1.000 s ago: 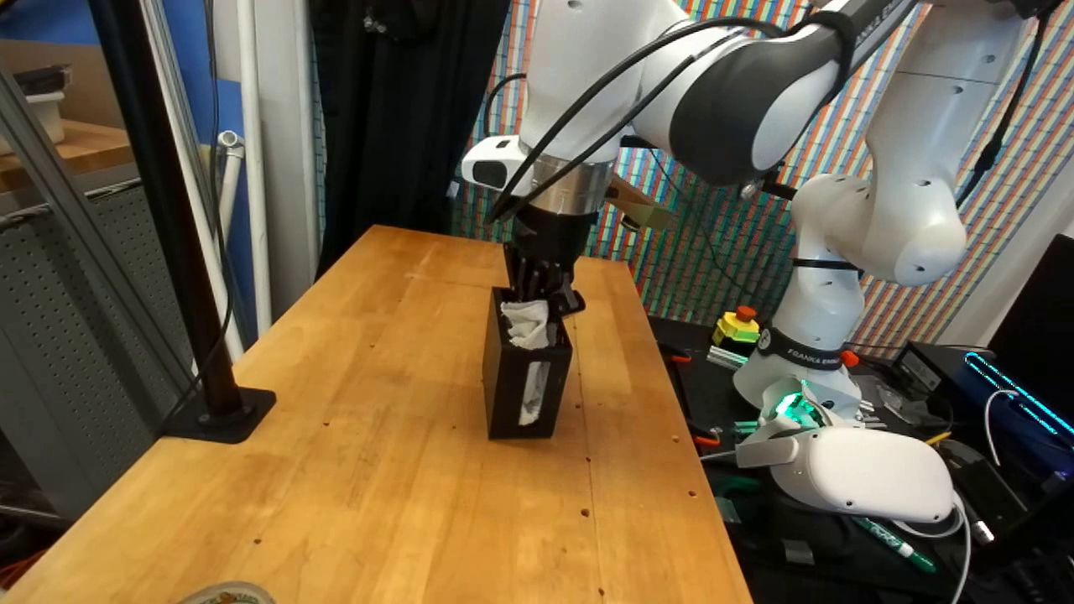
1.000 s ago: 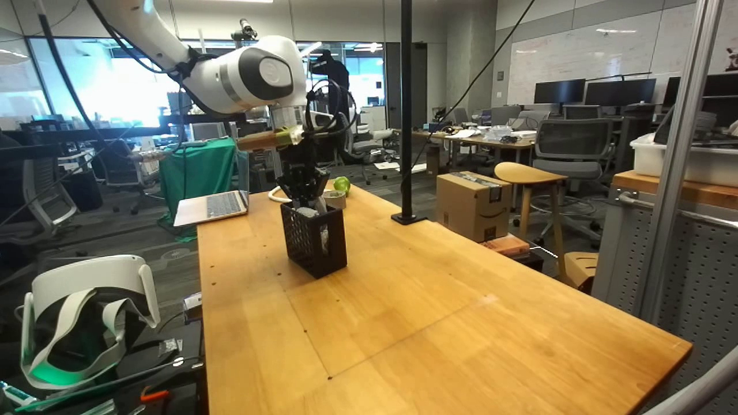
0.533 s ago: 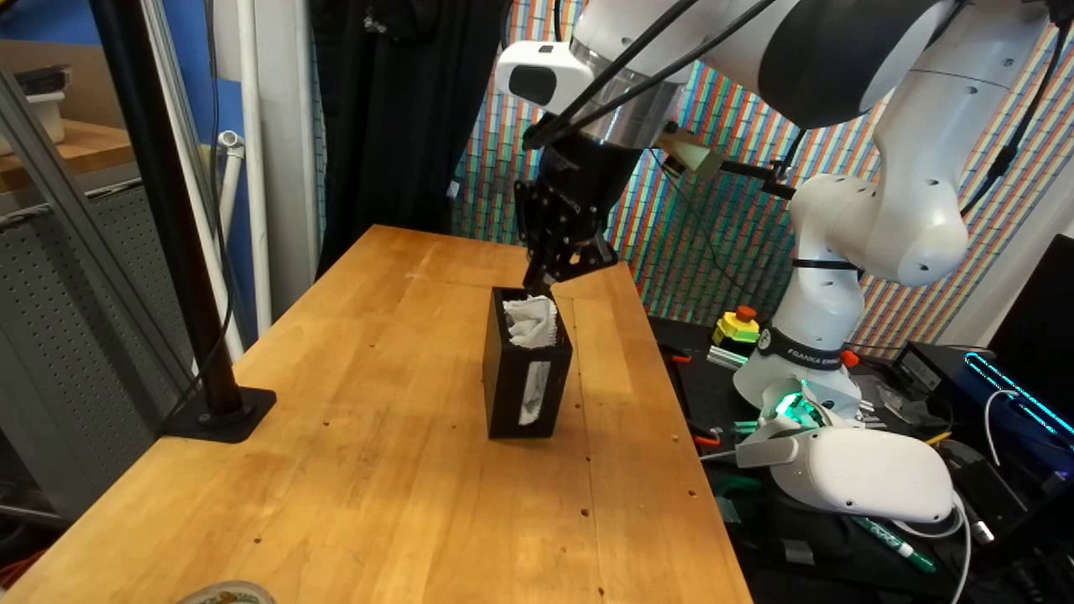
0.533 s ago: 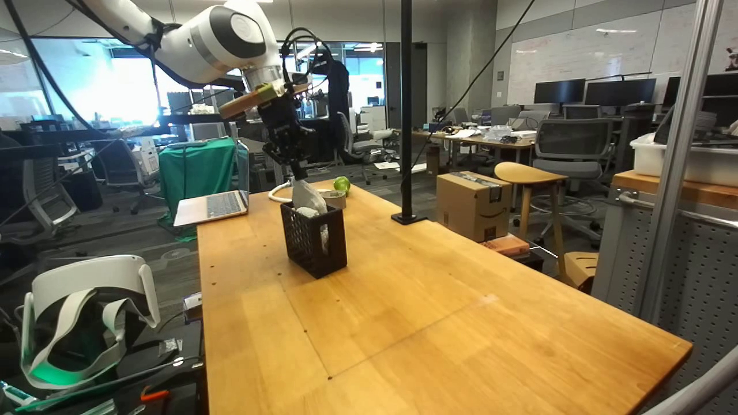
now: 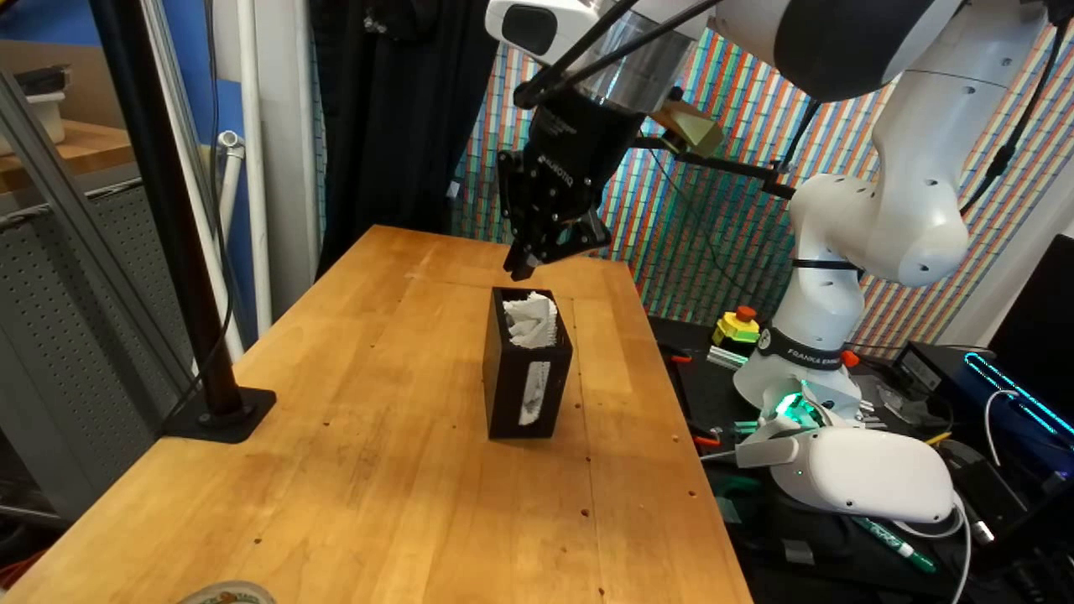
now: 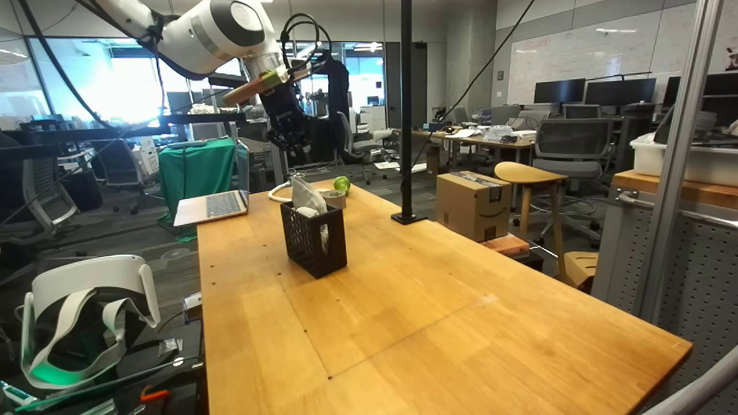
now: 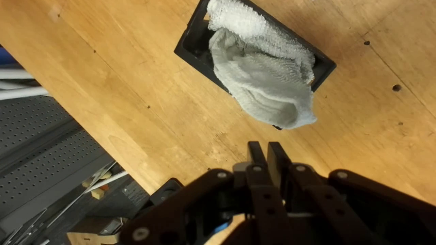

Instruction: Put the white towel in the black box

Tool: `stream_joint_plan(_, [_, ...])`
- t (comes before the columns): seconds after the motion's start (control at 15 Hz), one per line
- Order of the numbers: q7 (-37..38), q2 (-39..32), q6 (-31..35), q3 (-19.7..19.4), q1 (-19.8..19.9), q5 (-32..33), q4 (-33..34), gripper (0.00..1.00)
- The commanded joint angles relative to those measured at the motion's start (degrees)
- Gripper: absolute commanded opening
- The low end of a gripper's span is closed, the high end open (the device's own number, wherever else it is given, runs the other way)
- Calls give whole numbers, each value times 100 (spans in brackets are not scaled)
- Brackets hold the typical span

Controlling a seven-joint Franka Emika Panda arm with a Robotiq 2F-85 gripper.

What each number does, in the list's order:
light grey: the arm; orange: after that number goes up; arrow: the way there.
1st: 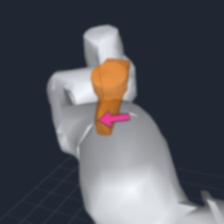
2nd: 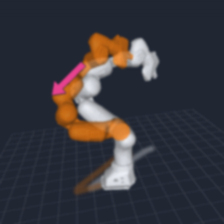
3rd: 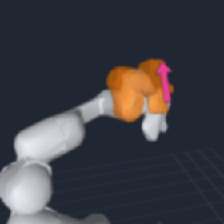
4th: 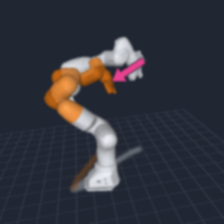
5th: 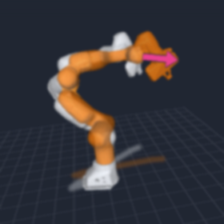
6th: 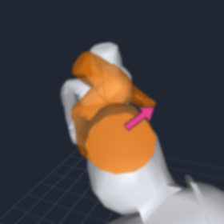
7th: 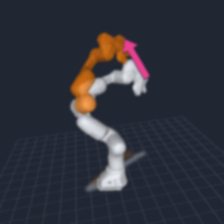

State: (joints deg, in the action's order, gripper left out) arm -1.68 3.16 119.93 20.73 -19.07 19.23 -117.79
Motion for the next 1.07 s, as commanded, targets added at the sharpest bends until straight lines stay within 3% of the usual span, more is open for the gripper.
stream_joint_plan(0.0, [-55, -161, 246, -16, -27, -113, 18, 13])
stream_joint_plan(0.33, [73, -260, 390, -17, -50, -126, -143, 13])
stream_joint_plan(1.0, [472, 247, 319, -40, -17, -357, -831, 13])
